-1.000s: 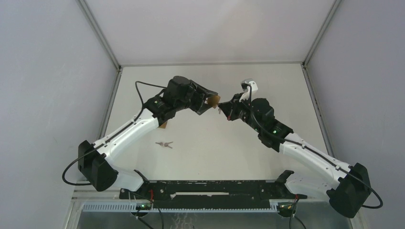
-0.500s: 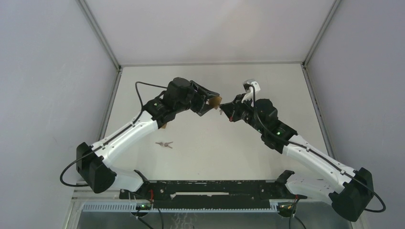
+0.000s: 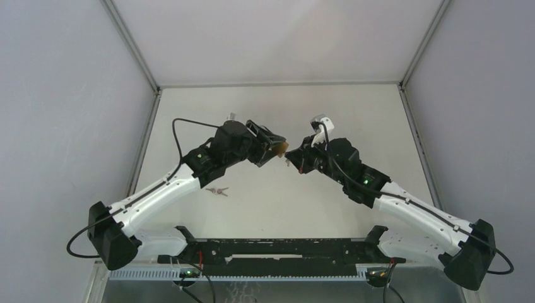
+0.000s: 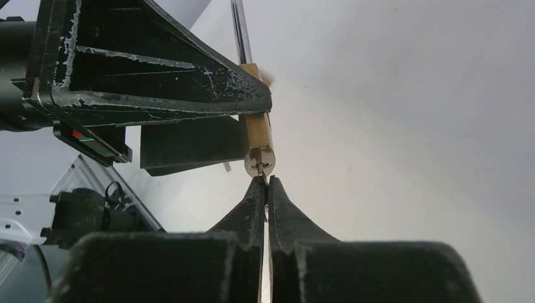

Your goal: Unlock with the key

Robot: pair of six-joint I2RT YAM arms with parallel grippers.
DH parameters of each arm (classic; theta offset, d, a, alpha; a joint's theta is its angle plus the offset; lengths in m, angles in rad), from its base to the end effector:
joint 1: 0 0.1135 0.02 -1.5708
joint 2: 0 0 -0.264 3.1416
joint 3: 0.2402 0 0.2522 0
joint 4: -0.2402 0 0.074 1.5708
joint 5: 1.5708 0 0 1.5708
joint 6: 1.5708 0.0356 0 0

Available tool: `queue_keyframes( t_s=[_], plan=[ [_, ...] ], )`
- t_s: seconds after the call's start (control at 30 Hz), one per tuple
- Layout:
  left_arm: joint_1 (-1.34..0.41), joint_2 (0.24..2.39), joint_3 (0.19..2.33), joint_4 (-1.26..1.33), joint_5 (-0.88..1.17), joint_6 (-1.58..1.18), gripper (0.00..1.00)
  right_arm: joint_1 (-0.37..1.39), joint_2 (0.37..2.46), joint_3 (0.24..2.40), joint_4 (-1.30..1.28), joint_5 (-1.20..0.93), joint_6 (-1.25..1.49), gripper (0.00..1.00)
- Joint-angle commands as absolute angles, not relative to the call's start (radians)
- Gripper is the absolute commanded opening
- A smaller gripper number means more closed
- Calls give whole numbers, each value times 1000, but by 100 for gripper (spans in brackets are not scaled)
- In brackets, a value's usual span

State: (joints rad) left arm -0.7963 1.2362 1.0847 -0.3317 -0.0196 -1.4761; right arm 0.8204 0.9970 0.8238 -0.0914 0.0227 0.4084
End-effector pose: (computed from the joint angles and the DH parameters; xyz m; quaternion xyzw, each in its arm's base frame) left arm 0.1974 -0.2008 0.3343 -0.2901 0.8051 -0.4657 0.2254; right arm 0.1602 0.1707 0.3234 -0.1557 0.7788 0.3429 0.5017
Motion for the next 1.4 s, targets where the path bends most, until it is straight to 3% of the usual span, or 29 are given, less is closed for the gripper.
queue_keyframes(
  t_s=[0.0, 0.77, 1.37],
  plan=[
    [-858, 1143, 1012, -253, 82, -1435, 0, 865, 1021, 862, 77, 44, 423, 0],
    [-858, 1037, 904, -133, 74, -1316, 0, 926, 1116, 907, 176, 23, 462, 0],
    [-858, 985, 914, -93, 57, -1217, 0, 802, 1071, 916, 213, -162, 678, 0]
  ],
)
